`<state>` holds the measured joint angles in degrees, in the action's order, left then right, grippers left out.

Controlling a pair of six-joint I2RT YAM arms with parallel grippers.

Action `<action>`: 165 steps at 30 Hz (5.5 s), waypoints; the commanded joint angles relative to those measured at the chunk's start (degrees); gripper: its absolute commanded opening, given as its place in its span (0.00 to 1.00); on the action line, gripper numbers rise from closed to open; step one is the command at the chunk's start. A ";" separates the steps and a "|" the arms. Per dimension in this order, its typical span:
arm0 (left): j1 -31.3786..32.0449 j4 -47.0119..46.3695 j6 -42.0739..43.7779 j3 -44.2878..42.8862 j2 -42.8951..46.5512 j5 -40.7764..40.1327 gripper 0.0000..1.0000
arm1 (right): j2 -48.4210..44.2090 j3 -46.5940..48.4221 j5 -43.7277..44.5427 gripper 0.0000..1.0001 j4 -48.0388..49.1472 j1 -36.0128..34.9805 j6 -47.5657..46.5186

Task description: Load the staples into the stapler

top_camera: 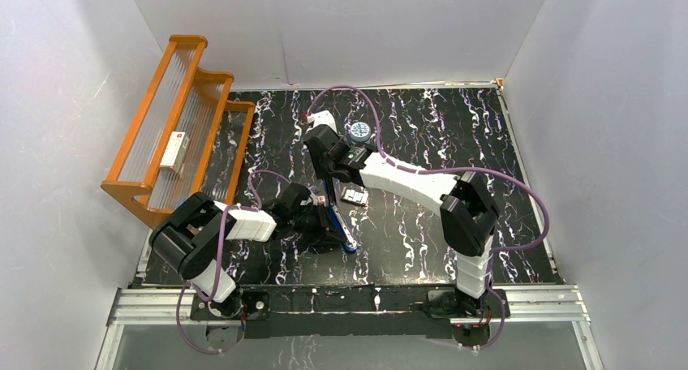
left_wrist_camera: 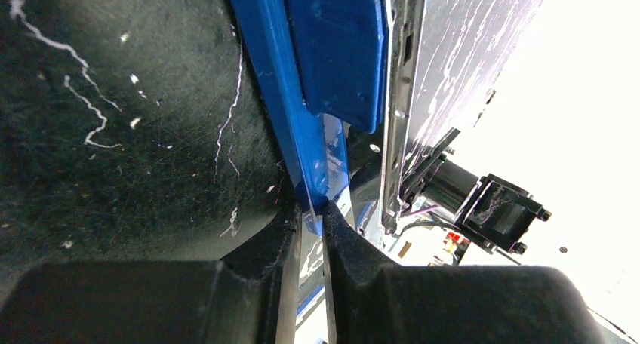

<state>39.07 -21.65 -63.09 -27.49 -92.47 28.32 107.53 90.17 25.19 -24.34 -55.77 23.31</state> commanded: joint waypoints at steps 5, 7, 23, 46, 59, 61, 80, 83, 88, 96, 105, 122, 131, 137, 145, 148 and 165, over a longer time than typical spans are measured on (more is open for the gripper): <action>1.36 20.24 5.61 5.01 -6.00 -14.09 0.13 | 1.16 5.25 -3.10 0.46 7.17 1.10 -0.20; 1.31 20.24 5.74 4.83 -6.35 -14.11 0.13 | 0.82 5.92 -4.46 0.50 6.96 1.15 -0.20; 1.36 19.93 7.67 3.49 -7.47 -13.72 0.14 | -10.60 -2.29 -4.46 0.77 7.15 1.54 0.58; 1.36 11.23 14.36 3.31 -8.95 -6.93 0.16 | -7.69 -15.67 1.02 0.70 18.32 1.54 4.18; 1.27 13.55 13.53 2.87 -6.16 -8.12 0.26 | -6.04 -14.57 7.89 0.34 18.64 1.38 3.07; 1.27 14.77 13.29 2.79 -4.80 -9.07 0.32 | -5.98 -14.14 8.09 0.33 18.12 1.36 3.08; -1.47 41.45 6.27 2.73 19.40 -33.64 0.47 | 1.04 -3.86 12.09 0.38 7.75 -1.43 8.22; -1.73 44.00 5.23 2.20 22.19 -36.36 0.50 | 1.66 -3.16 12.61 0.40 6.88 -1.46 8.65; -2.18 45.35 4.87 2.02 24.09 -37.71 0.52 | 2.91 -1.60 12.59 0.46 5.59 -1.54 8.64; -2.24 45.59 5.41 1.79 24.50 -37.38 0.55 | 2.70 -1.04 10.74 0.61 5.21 -1.53 8.59; -2.33 46.47 6.25 0.31 28.04 -37.19 0.60 | -7.26 -4.43 2.54 0.82 7.83 0.43 2.11; -2.33 40.24 16.48 -6.37 34.19 -23.84 0.63 | -35.03 -31.77 -3.91 0.77 -7.53 36.02 -0.82; -1.36 36.89 20.73 -16.09 31.90 -11.37 0.64 | -35.38 -41.96 -12.64 0.77 -1.74 52.55 1.29; 1.13 35.99 21.10 -23.45 22.12 -9.50 0.64 | -32.57 -42.86 -13.90 0.77 3.86 55.26 4.72; 4.27 35.31 20.02 -32.90 10.11 -9.92 0.65 | -25.00 -40.57 -22.62 0.79 7.49 60.01 5.32; 5.35 35.29 19.48 -35.56 6.28 -10.02 0.63 | -22.65 -39.36 -22.60 0.71 6.04 60.16 6.31; 11.56 33.67 14.77 -53.94 -19.14 -12.59 0.59 | -37.27 -54.98 -38.13 0.43 5.12 60.01 16.07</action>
<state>49.43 13.10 -48.16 -75.55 -108.77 16.71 75.94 37.21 -6.17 -19.77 4.12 35.16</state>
